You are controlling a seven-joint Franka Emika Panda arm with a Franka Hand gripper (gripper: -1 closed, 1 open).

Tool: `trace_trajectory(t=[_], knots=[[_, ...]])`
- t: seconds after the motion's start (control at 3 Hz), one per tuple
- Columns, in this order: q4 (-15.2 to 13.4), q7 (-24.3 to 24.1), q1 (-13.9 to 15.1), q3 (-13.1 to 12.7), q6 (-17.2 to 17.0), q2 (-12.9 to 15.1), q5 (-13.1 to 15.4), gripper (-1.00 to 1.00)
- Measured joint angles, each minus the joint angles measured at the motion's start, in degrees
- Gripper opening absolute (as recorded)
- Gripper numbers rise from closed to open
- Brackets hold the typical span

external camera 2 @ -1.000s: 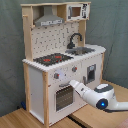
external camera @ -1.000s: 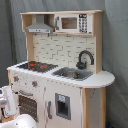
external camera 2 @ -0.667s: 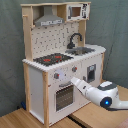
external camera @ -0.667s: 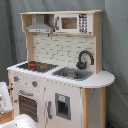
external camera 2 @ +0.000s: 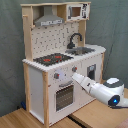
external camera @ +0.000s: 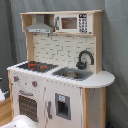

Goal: Play with the kitchen

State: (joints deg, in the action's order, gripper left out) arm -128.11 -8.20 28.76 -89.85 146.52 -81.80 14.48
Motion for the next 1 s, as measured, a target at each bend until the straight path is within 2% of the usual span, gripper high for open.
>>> trace_trajectory(t=[0.33, 0.67, 1.0], knots=[[2.0, 4.2, -1.0, 1.7, 0.0, -2.3, 2.2, 1.00], [3.7, 9.7, -1.0, 2.5, 0.1, -2.9, 4.1, 1.00], [4.2, 16.1, -0.9, 2.9, 0.3, -2.9, 4.9, 1.00]])
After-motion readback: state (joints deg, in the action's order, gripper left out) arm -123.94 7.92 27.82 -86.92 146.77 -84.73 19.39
